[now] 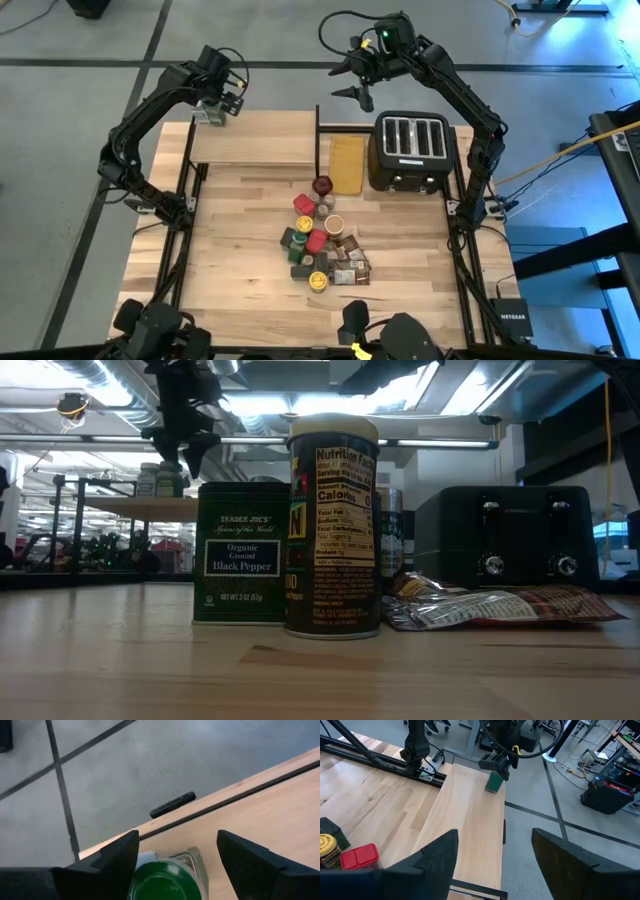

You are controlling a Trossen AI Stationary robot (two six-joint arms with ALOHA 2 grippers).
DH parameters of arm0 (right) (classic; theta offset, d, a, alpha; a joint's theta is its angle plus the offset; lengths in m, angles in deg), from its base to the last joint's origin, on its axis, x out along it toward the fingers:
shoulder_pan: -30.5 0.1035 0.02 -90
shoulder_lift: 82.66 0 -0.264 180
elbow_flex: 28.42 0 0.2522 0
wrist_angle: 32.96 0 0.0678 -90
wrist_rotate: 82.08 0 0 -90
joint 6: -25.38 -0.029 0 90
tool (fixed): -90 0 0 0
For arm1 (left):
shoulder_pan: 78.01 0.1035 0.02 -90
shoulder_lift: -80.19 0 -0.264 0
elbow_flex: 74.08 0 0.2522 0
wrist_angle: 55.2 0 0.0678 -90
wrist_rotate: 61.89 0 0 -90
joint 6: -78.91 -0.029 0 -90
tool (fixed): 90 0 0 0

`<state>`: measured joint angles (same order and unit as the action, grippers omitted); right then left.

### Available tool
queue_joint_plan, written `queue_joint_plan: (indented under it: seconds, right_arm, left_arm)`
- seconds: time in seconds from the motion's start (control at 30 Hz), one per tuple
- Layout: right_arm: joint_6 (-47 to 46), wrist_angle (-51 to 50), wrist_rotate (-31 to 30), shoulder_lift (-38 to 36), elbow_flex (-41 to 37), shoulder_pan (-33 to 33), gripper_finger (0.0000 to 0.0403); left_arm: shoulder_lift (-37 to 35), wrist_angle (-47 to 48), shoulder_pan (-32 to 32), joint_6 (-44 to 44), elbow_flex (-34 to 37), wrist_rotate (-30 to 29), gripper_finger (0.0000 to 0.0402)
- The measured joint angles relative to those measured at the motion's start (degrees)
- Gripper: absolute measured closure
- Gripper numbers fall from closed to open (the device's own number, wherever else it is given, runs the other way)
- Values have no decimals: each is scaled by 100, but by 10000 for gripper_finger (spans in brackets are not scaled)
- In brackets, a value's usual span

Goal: Shelf spices
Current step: Put the bottom green seasoning bottle on the shelf

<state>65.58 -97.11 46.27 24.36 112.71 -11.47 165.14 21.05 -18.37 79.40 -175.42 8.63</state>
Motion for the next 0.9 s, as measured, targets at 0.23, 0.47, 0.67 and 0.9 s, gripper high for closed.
queue_joint_plan:
  seconds: [0.23, 0.47, 0.67, 0.9]
  right_arm:
    - [0, 9, 21, 0, 0, 0, 144]
    - [-2, 5, 17, 0, 0, 0, 144]
    - [-1, -38, -23, 0, 0, 0, 144]
    - [18, -104, -39, 0, 0, 0, 144]
  left_arm:
    - [0, -269, 0, -84, 1, -72, 139]
    - [-19, -662, -204, -262, -51, -66, 139]
    - [-59, -525, -946, -260, -60, -81, 139]
    - [-586, -556, -2153, 120, 74, -1075, 139]
